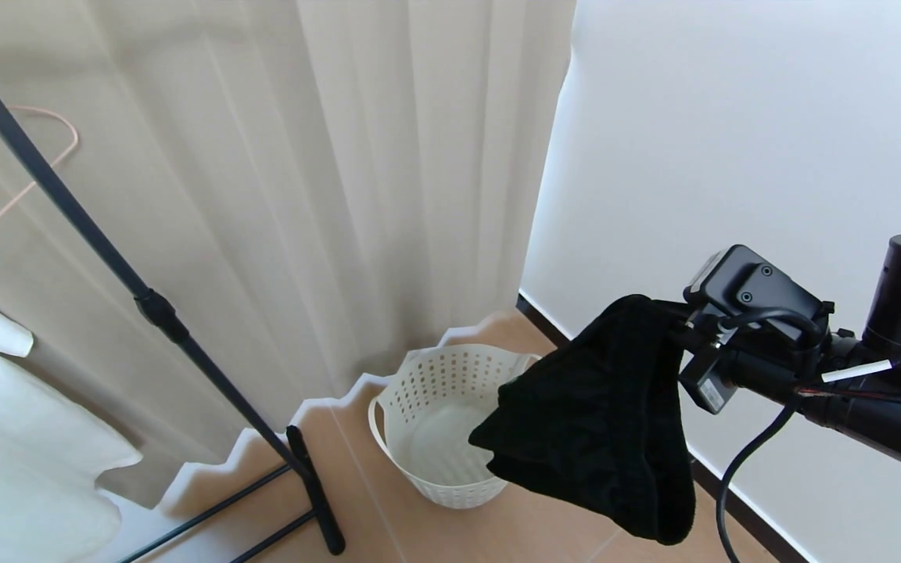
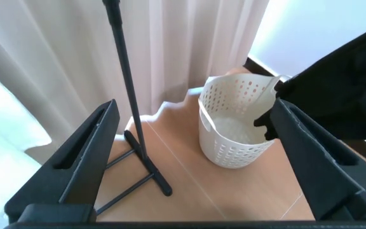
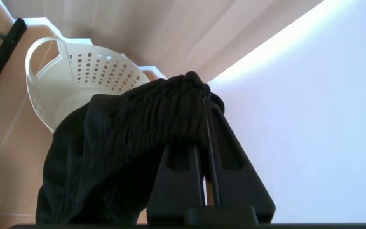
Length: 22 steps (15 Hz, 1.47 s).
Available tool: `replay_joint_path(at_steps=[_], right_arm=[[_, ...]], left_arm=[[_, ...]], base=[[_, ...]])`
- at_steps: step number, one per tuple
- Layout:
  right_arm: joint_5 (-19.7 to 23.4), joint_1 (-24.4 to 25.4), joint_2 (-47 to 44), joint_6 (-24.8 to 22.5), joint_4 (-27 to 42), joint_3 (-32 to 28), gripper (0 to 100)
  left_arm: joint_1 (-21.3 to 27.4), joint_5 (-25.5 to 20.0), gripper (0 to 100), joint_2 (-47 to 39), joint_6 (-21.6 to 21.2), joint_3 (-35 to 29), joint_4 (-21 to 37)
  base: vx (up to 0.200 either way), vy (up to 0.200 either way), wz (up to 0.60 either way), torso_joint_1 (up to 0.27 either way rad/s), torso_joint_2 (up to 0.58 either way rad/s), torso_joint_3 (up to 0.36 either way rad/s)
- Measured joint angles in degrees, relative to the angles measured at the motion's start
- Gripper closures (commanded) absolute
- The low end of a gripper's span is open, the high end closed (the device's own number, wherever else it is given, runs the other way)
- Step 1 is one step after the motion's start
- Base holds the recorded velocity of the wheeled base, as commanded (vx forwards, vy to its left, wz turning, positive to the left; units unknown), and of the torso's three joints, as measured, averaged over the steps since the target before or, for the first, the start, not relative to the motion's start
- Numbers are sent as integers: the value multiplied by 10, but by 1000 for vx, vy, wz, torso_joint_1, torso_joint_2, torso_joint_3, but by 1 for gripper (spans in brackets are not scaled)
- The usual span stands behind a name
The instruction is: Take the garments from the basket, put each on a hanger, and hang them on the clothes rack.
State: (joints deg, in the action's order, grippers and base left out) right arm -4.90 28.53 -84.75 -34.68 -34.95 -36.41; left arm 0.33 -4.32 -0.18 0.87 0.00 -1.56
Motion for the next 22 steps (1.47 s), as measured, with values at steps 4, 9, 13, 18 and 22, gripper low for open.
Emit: replay_joint_path(at_steps=[4,9,13,18,22], right_arm=[[0,0,0,0,0,5,100],[0,0,-2,0,0,8,100],[0,0,-2,0,1,9,100],[0,0,-1,-1,1,9,100],[1,0,2,-4,0,14,100]], left_arm=[[0,0,0,0,0,0,0],[0,0,0,0,0,0,0],[0,0,0,0,-1,0,0],[0,1,0,0,-2,0,-1],[0,1,0,0,-2,0,-1]], base=[[0,0,0,223,-558,-138],[0,0,0,247,-581,-145],[0,0,0,184,-414,-179],[0,0,0,173,-361,-197],[0,0,0,95,-193,-106]])
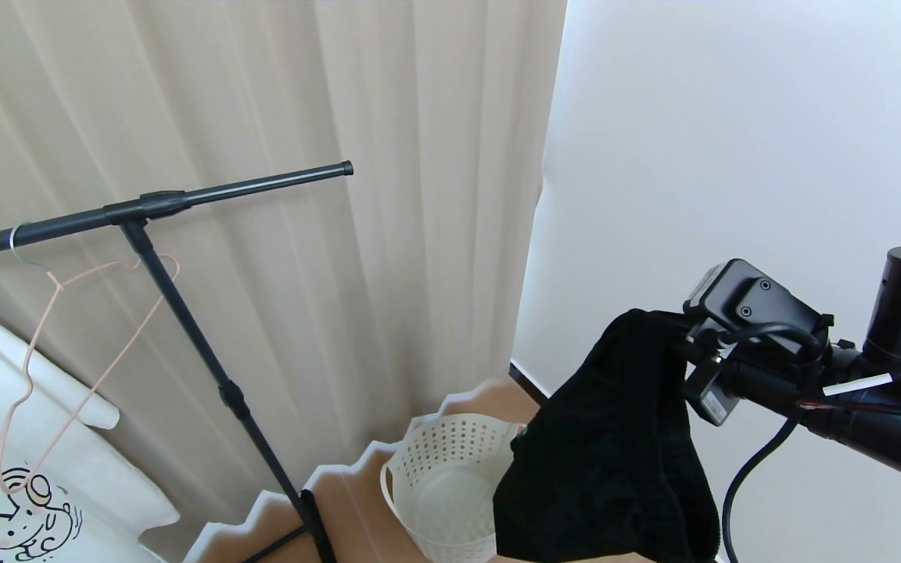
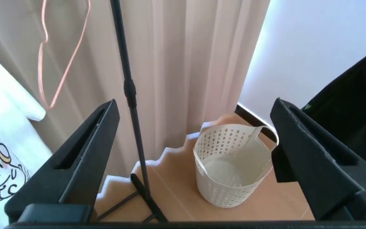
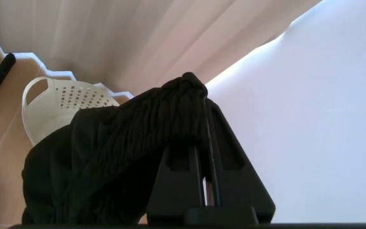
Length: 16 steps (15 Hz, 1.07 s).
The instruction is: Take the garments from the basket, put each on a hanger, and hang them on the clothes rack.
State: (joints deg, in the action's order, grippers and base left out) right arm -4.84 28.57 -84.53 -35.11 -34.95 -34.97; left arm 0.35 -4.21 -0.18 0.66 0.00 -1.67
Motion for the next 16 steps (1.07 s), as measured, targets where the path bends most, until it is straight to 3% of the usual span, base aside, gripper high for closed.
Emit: replay_joint_path(at_steps=[14,16], right_arm=[[0,0,8,-5,0,9,100],[0,0,8,-5,0,10,100]], left_arm=[[0,-1,0,0,0,0,-1],[0,-1,0,0,0,0,-1]], base=[[0,0,600,3,-2,-1],[0,0,0,0,0,0]])
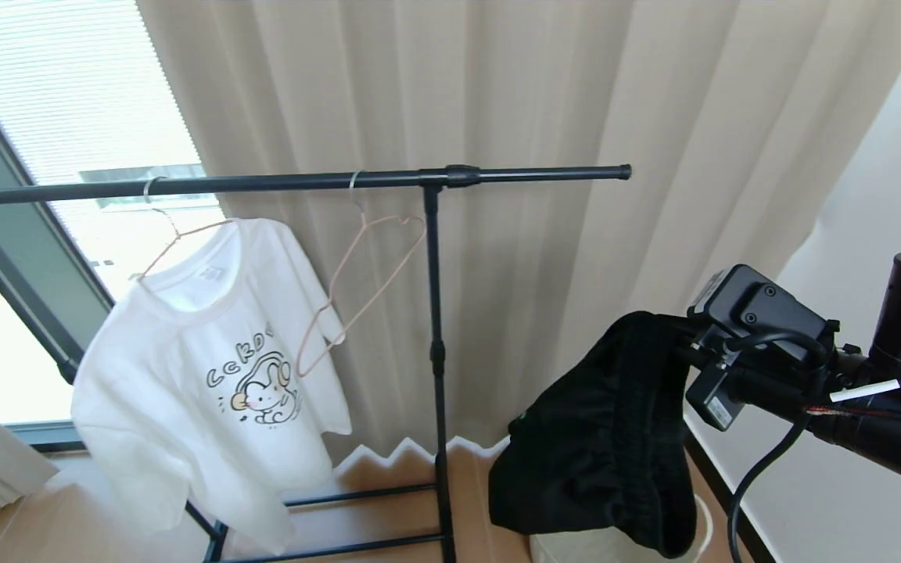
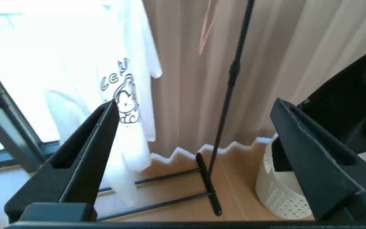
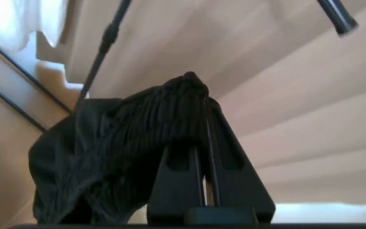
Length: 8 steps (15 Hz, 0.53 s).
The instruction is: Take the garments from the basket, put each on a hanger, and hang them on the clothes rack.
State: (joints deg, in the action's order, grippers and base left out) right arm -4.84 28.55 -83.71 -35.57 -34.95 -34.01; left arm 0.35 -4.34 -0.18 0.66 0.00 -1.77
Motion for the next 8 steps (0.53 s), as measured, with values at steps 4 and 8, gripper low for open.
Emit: replay_joint_path(at_steps=[4,8], right_arm=[[0,-1,0,0,0,1,100],[1,0,0,0,0,1,100]], left_arm=[[0,-1,0,0,0,0,0],[0,-1,0,0,0,0,1]], base=[[0,0,0,0,0,0],[0,150,0,-1,1,3]])
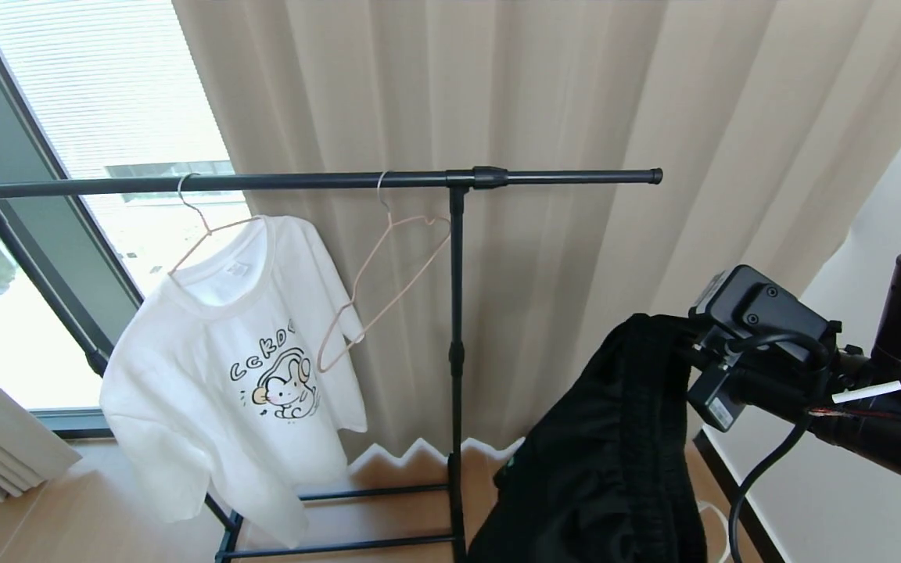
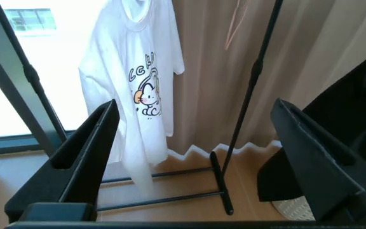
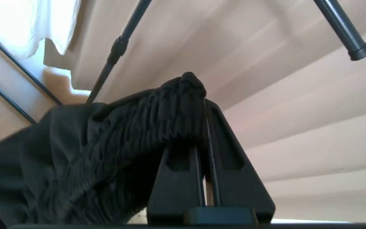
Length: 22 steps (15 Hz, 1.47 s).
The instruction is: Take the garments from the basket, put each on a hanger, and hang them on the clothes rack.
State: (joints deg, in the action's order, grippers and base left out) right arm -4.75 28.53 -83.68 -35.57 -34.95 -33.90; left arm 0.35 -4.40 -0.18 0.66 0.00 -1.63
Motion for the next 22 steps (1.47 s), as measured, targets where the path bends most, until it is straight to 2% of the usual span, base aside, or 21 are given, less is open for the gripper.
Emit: replay_joint_path(at_steps=[6,22], right_arm=[[0,0,0,0,-1,1,100],[0,0,0,0,0,1,100]], left_arm=[[0,0,0,0,0,0,0],[0,0,0,0,0,0,0]], base=[[0,200,0,2,-2,4],[0,0,0,0,0,16]])
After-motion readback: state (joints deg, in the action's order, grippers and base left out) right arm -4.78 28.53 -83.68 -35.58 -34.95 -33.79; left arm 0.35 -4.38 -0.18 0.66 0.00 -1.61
